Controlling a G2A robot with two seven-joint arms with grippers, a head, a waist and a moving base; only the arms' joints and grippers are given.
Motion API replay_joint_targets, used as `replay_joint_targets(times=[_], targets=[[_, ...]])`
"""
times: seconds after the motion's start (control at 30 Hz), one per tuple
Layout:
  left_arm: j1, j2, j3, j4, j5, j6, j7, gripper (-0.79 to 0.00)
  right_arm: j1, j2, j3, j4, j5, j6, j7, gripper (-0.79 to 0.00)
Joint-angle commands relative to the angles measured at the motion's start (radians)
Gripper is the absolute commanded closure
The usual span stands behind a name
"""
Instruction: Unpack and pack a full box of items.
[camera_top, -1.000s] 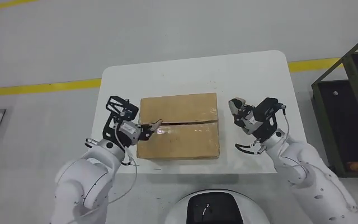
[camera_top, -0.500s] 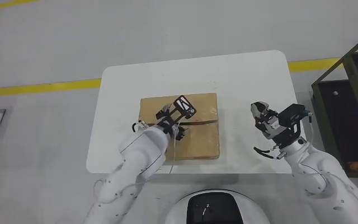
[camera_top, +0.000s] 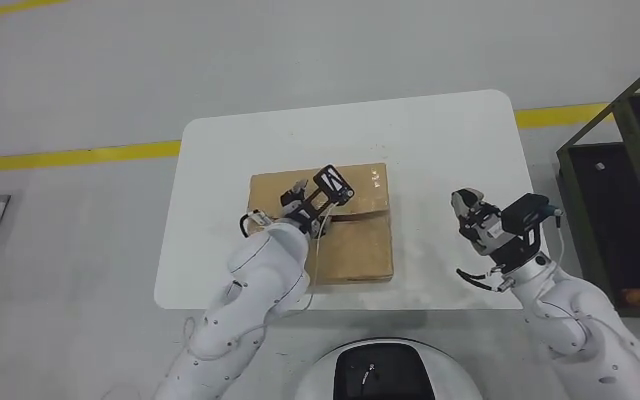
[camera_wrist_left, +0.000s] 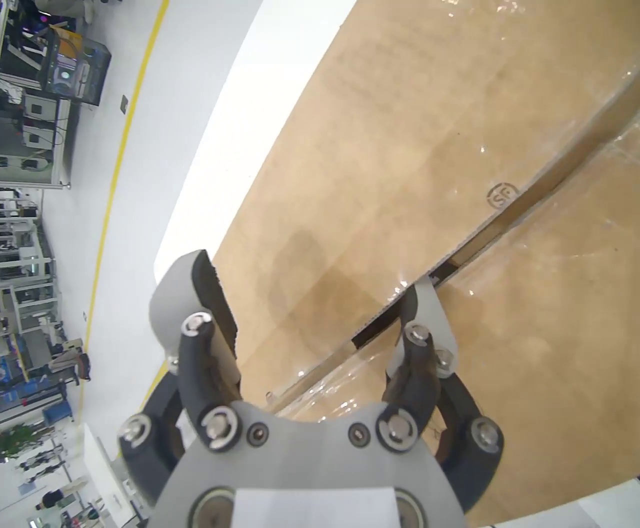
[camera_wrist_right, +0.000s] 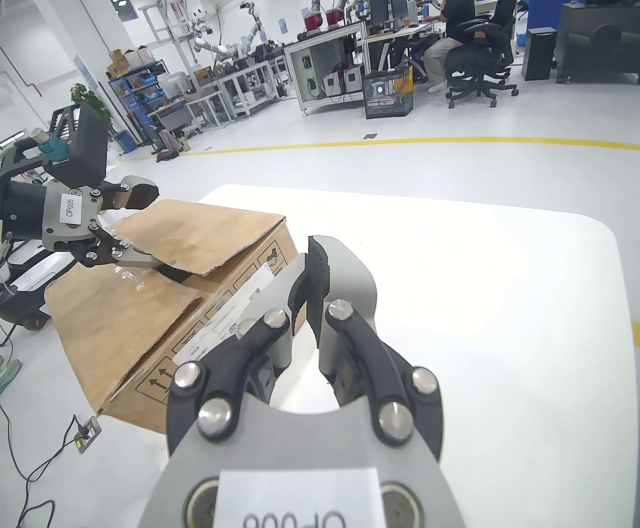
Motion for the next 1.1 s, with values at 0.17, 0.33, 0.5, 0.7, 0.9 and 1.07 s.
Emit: replay_joint_targets(times=[0.17, 0.33, 0.5, 0.7, 0.9, 1.07], targets=[[0.002, -0.009, 0.013, 0.007, 0.031, -0.01, 0.086, 0.0, -0.001, 0.0, 0.0, 0.001, -0.004, 0.003, 0.0, 0.0], [-0.004, -0.022, 0.038, 0.002, 0.015, -0.011, 0.132, 0.0, -0.009, 0.001, 0.022, -0.003, 0.003, 0.012, -0.01, 0.0], [-0.03, -0.042, 0.089, -0.002, -0.011, -0.018, 0.15, 0.0, -0.018, 0.003, 0.051, -0.008, 0.01, 0.02, -0.016, 0.0], [-0.074, -0.07, 0.149, 0.003, -0.037, -0.008, 0.162, -0.111, -0.042, 0.004, 0.08, -0.013, 0.02, 0.032, -0.025, 0.0], [-0.138, -0.097, 0.176, 0.046, -0.039, -0.007, 0.185, -0.785, -0.061, 0.005, 0.101, -0.026, 0.029, 0.039, -0.036, 0.0], [-0.239, -0.119, 0.177, 0.113, -0.004, -0.02, 0.216, -0.785, -0.076, 0.004, 0.112, -0.039, 0.033, 0.063, -0.041, 0.0]])
